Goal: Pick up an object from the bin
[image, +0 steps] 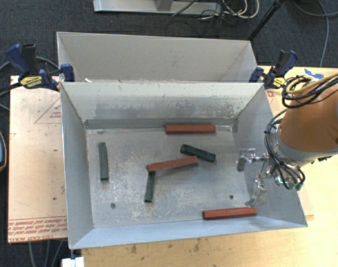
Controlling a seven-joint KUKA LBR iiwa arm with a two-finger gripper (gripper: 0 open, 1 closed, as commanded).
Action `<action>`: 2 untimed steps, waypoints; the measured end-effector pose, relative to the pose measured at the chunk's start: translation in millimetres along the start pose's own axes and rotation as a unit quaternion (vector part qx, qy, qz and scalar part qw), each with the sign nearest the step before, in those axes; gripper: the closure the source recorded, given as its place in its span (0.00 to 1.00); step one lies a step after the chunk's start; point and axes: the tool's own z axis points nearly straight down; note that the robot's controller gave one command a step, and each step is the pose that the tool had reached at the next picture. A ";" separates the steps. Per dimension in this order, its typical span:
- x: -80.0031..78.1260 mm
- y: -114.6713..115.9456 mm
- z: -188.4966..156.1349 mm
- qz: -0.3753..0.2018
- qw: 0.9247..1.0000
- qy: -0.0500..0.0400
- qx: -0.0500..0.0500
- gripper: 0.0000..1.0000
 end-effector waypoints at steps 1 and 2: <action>4.8 49.8 87.7 -0.018 1.000 -0.003 -0.001 0.00; 4.9 72.6 84.2 -0.125 0.992 -0.007 0.002 0.00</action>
Offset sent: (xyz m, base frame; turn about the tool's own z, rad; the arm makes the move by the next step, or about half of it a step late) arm -0.0057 0.0471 -0.0852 -0.0336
